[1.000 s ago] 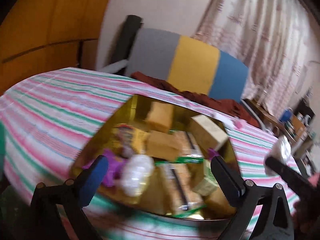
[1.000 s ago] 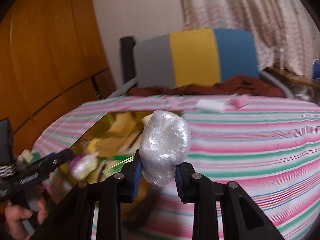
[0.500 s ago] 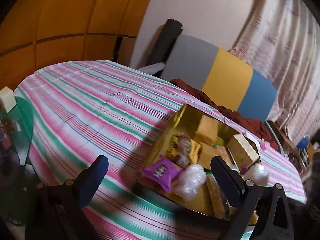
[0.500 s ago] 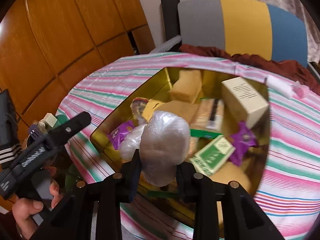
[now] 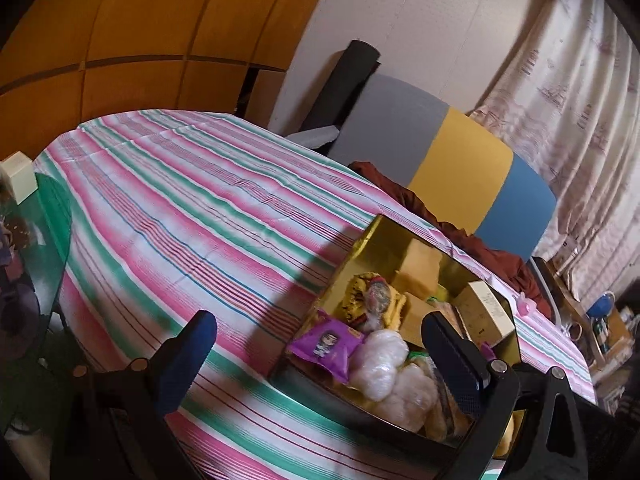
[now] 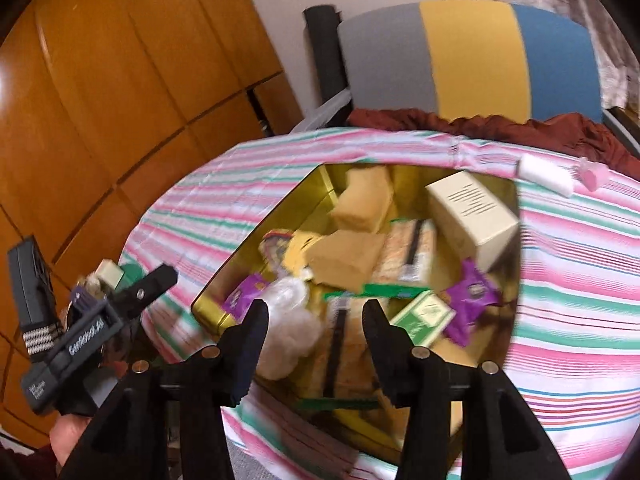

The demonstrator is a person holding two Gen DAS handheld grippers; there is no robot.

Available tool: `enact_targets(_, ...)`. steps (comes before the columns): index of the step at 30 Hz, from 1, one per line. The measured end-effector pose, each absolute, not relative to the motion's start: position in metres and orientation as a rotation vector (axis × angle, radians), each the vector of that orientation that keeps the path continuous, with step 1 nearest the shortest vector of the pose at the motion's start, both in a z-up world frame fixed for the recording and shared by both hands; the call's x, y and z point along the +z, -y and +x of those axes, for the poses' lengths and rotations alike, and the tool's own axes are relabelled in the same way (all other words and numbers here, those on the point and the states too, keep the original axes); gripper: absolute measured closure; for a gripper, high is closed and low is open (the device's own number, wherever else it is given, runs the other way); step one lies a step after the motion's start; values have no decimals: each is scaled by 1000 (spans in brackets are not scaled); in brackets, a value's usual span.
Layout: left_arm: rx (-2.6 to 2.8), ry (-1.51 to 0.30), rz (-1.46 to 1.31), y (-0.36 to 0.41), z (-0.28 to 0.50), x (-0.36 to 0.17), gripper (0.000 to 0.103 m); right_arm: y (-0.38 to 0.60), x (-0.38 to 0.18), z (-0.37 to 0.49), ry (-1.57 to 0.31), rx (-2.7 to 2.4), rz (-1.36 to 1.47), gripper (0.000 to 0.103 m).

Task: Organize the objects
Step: 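Move the right tool to the table and grasp the pink hair roller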

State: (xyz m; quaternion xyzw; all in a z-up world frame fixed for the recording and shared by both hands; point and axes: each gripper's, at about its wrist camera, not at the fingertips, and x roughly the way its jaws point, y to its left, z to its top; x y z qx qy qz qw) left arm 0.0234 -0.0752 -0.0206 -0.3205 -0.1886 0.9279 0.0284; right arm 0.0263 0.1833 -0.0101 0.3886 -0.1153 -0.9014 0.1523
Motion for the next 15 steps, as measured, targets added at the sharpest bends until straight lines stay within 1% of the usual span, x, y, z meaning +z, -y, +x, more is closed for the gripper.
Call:
enact_targets(8, 2775, 500, -1021, 41, 23, -18, 0, -227, 0, 31, 383, -2711, 1091, 53)
enact_targets(15, 2678, 415, -1055, 4, 22, -14, 0, -270, -10, 29, 425, -2803, 1154, 54)
